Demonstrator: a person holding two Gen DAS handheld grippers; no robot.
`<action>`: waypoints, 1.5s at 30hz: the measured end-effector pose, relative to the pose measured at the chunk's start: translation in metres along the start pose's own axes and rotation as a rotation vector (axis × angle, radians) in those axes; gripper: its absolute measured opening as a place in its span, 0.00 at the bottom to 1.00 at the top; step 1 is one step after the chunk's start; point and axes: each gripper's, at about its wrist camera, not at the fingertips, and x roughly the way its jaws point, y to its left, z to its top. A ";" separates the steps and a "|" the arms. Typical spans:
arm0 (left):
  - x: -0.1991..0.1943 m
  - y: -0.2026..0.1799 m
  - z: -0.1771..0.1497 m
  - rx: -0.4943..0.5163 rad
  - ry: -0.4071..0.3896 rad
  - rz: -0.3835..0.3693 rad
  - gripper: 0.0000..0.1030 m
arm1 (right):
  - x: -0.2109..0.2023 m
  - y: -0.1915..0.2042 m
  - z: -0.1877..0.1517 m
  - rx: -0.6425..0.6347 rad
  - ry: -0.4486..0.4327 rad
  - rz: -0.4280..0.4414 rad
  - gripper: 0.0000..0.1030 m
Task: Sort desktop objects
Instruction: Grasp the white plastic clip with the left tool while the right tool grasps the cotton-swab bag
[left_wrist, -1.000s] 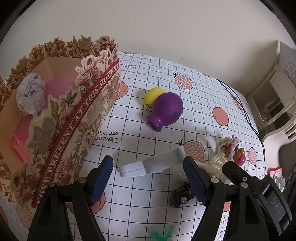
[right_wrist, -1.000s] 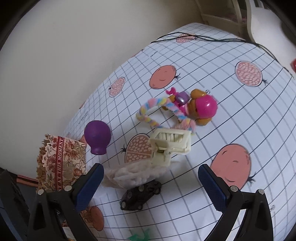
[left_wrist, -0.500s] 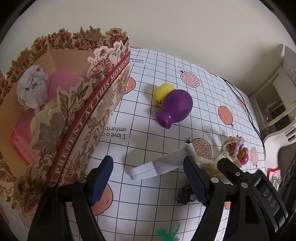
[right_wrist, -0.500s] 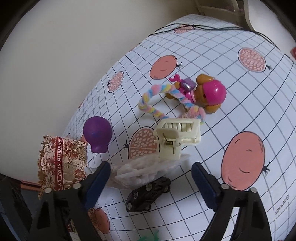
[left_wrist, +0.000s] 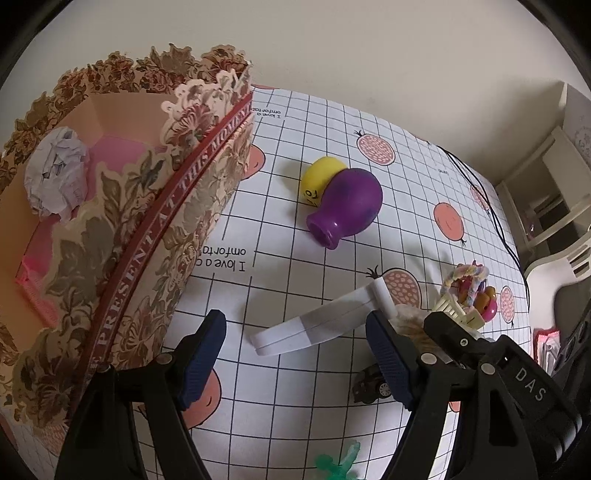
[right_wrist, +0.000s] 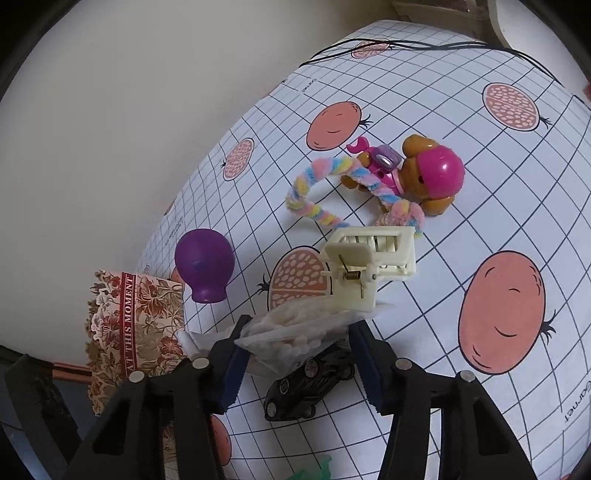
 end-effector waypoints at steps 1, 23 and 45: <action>0.001 -0.002 -0.001 0.003 0.001 0.000 0.77 | 0.000 -0.001 0.000 0.002 -0.002 0.002 0.52; 0.019 -0.019 -0.004 0.060 -0.004 0.038 0.57 | -0.011 -0.016 0.005 0.065 -0.025 0.018 0.44; 0.023 -0.018 -0.006 0.034 0.031 -0.018 0.24 | -0.017 -0.007 0.004 0.049 -0.056 0.027 0.44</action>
